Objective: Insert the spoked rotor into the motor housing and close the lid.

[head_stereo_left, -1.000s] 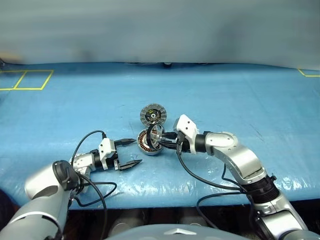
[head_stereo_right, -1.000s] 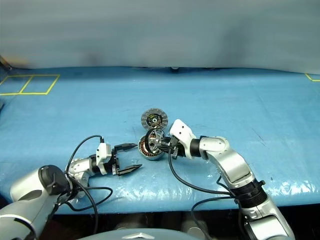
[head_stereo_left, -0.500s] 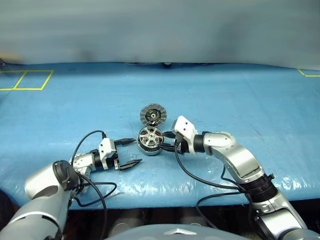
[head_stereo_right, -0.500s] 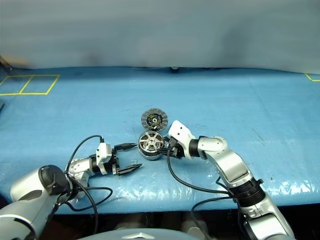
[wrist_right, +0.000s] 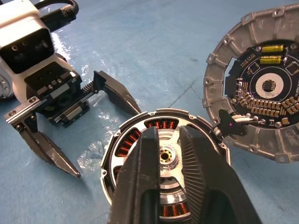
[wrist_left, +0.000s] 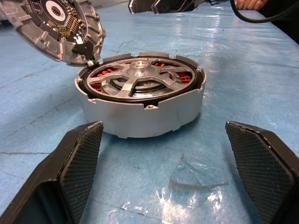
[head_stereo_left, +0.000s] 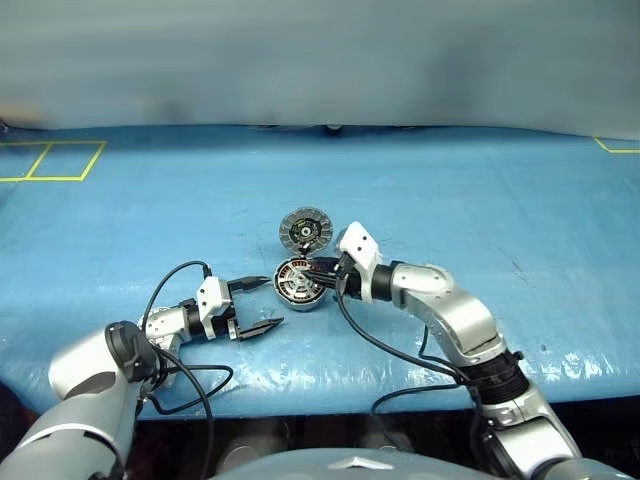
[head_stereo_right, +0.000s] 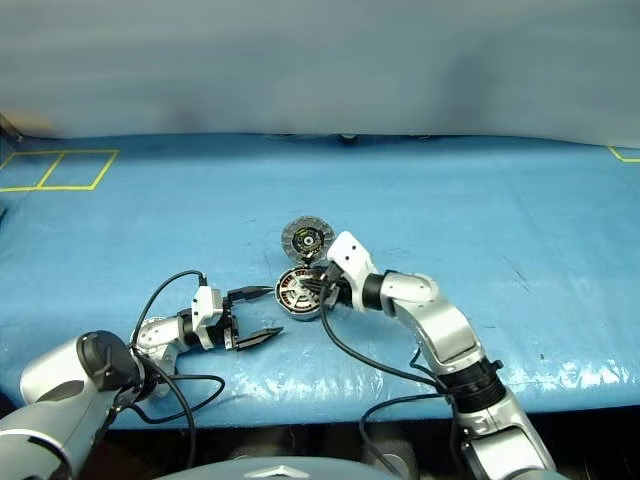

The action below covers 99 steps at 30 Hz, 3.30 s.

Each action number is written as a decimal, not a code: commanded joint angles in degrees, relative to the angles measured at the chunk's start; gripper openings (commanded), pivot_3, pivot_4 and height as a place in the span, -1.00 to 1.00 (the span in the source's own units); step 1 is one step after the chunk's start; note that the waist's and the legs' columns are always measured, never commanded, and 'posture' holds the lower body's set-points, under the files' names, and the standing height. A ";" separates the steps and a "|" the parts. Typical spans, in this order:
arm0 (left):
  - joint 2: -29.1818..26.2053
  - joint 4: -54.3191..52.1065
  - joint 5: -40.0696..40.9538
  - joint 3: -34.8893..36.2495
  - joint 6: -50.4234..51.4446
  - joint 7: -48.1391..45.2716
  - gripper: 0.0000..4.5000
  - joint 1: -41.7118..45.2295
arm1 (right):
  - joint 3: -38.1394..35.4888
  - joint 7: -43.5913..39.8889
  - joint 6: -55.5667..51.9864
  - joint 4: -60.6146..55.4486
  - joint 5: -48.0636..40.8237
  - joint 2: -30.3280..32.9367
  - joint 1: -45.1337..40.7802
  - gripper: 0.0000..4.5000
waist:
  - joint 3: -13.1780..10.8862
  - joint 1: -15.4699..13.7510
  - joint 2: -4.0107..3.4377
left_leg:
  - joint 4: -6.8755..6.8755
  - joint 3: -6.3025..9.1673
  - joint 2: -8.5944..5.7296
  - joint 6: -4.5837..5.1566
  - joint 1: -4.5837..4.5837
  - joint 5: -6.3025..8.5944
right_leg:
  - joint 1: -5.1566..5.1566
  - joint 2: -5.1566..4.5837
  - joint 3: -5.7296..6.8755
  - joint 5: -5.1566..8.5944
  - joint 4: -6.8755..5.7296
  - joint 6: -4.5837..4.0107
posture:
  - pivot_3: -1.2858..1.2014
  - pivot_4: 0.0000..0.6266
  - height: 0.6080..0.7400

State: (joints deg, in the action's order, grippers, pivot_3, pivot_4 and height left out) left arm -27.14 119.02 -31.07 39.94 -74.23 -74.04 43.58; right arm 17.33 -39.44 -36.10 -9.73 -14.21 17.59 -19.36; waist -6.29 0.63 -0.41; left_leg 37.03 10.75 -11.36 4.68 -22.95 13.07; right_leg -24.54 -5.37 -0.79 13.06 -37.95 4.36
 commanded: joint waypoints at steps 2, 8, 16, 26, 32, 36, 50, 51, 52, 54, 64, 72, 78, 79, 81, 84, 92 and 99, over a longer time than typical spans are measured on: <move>-0.06 0.98 -0.20 0.25 -1.13 0.96 1.00 0.06 | 1.37 1.55 1.33 0.71 1.15 -1.60 0.89 -0.99 | 0.00 0.03 0.00 | 0.00 0.00 0.00 -0.04 0.00 -0.03 | 0.00 0.00 0.00 0.00 0.00 0.00 | 0.03 -0.52 1.00; 0.31 0.98 -0.45 -0.10 -1.51 2.26 1.00 0.36 | 3.16 3.09 0.82 2.94 3.35 -1.70 2.36 -0.99 | 0.01 0.08 0.00 | 0.01 0.00 -0.01 -0.04 0.01 -0.03 | 0.00 0.01 -0.01 0.00 -0.01 0.00 | 0.03 -0.52 1.00; -1.06 0.98 1.50 -0.34 0.35 7.95 1.00 1.23 | -0.22 3.30 1.46 -0.44 0.31 -2.59 4.29 -0.99 | 0.01 0.04 0.00 | 0.02 0.00 -0.01 -0.03 0.06 -0.02 | 0.02 0.02 -0.01 0.00 -0.09 0.00 | 0.03 -0.52 1.00; -3.56 0.98 4.70 0.81 5.40 12.31 0.72 5.08 | -3.06 4.40 0.16 -10.38 -3.04 -1.45 8.53 -1.00 | 0.01 0.05 0.01 | 0.02 0.00 -0.02 -0.01 0.04 -0.02 | 0.00 0.02 0.00 0.00 -0.07 0.00 | 0.03 -0.52 1.00; -0.71 0.98 5.35 -7.48 5.75 26.32 -0.18 10.01 | -3.92 6.62 0.46 -12.62 -3.23 -1.40 11.19 -1.00 | -0.01 -0.05 0.04 | 0.04 0.00 -0.02 -0.03 0.04 -0.04 | 0.03 0.01 -0.01 0.00 -0.08 0.01 | 0.03 -0.52 1.00; 1.81 0.84 6.86 -13.86 5.70 38.19 -0.77 13.93 | -3.86 7.01 0.52 -13.91 -3.60 -1.27 12.42 -1.00 | -0.12 -0.10 0.22 | 0.06 0.00 -0.03 -0.02 0.02 -0.04 | 0.02 0.00 -0.03 -0.01 -0.08 0.02 | 0.03 -0.52 1.00; 16.03 -35.11 20.83 -20.40 30.71 33.88 -0.98 11.02 | -1.05 9.06 1.75 -12.87 -1.43 -1.05 13.82 -1.00 | -0.30 0.08 0.51 | 0.23 -0.02 -0.03 0.00 -0.10 -0.27 | 0.04 -0.01 -0.06 -0.05 0.01 0.09 | 0.03 -0.52 1.00; 17.16 -40.21 23.39 -20.53 34.28 30.52 -0.98 9.61 | -1.21 9.26 1.85 -12.96 -1.41 -1.02 13.92 -1.00 | -0.30 0.20 0.51 | 0.24 -0.02 -0.04 0.01 -0.12 -0.26 | 0.04 -0.01 -0.06 -0.05 0.02 0.10 | 0.03 -0.52 1.00; 18.24 -46.25 26.01 -21.08 38.47 27.41 -0.98 7.62 | -1.37 9.44 1.95 -13.02 -1.40 -1.00 14.00 -1.00 | -0.30 0.36 0.51 | 0.25 -0.03 -0.04 0.02 -0.12 -0.26 | 0.03 -0.01 -0.07 -0.06 0.02 0.11 | 0.03 -0.52 1.00; 19.67 -59.07 30.59 -23.11 48.36 21.68 -0.98 2.96 | -1.82 9.97 2.15 -13.20 -1.45 -1.00 14.24 -1.00 | -0.30 0.78 0.51 | 0.24 -0.02 -0.03 0.02 -0.14 -0.27 | 0.02 0.01 -0.08 -0.06 0.03 0.11 | 0.03 -0.52 1.00; 14.61 -95.01 42.32 -33.63 80.03 10.61 -0.98 -12.04 | -5.94 12.77 2.40 -14.05 -1.98 -0.90 14.91 -1.00 | -0.31 0.33 0.51 | 0.25 -0.01 0.04 -0.13 -0.05 -0.30 | 0.05 0.12 -0.18 -0.09 -0.04 0.04 | 0.03 -0.52 1.00; 9.06 -103.43 44.20 -38.81 86.46 9.09 -0.98 -19.39 | -8.30 14.02 2.62 -14.34 -1.98 -0.70 14.74 -1.00 | -0.31 -0.37 0.50 | 0.18 -0.02 0.05 -0.38 0.07 -0.18 | 0.11 0.13 -0.21 -0.09 -0.02 0.02 | 0.03 -0.52 1.00; 7.78 -112.31 50.80 -34.81 88.41 13.01 -0.98 -24.65 | -8.79 14.14 2.61 -14.87 -2.20 -0.65 15.34 -1.00 | -0.32 -0.67 0.48 | 0.12 -0.04 0.06 -0.40 0.14 -0.17 | 0.13 0.13 -0.26 -0.08 -0.01 0.00 | 0.03 -0.52 1.00; 7.77 -114.80 52.38 -34.27 89.25 13.50 -0.98 -25.30 | -8.82 14.07 2.65 -14.71 -2.23 -0.62 15.41 -1.00 | -0.33 -0.79 0.48 | 0.12 -0.04 0.07 -0.41 0.14 -0.17 | 0.13 0.13 -0.25 -0.07 -0.01 -0.01 | 0.03 -0.52 1.00; 7.43 -117.95 54.10 -34.45 90.40 13.79 -0.98 -26.08 | -8.73 14.01 2.69 -14.43 -2.20 -0.58 15.41 -1.00 | -0.35 -0.95 0.47 | 0.11 -0.04 0.08 -0.41 0.14 -0.17 | 0.13 0.13 -0.25 -0.07 -0.01 -0.02 | 0.03 -0.52 1.00; 8.10 -121.92 56.13 -35.53 90.95 14.82 -0.98 -26.60 | -8.65 14.06 2.54 -14.53 -2.21 -0.58 15.04 -1.00 | -0.35 -1.39 0.46 | 0.11 -0.06 0.07 -0.41 0.14 -0.16 | 0.14 0.12 -0.25 -0.07 0.00 -0.02 | 0.03 -0.52 1.00; 14.32 -124.39 58.92 -34.27 89.03 24.95 -0.98 -23.51 | -10.62 14.56 2.68 -15.19 -2.39 0.35 16.02 -1.00 | -0.37 -1.88 0.49 | 0.10 -0.08 0.08 -0.43 0.15 -0.17 | 0.14 0.12 -0.26 -0.07 0.02 -0.02 | 0.03 -0.52 1.00; 15.95 -118.15 54.04 -37.76 92.38 34.95 -0.98 -16.23 | -10.94 15.09 2.78 -14.79 -2.42 -0.21 16.45 -1.00 | -0.39 -2.33 0.53 | 0.09 -0.08 0.08 -0.46 0.14 -0.19 | 0.16 0.11 -0.25 -0.06 0.04 -0.02 | 0.03 -0.52 1.00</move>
State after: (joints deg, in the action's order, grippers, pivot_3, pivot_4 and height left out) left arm -11.24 -0.31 25.17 3.78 17.23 -41.32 25.81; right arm 7.04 -24.60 -34.34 -22.70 -16.13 17.62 -2.84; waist -6.69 -1.70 0.11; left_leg 37.12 10.66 -11.28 4.21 -22.81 12.87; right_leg -24.38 -5.25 -1.05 13.00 -37.90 4.34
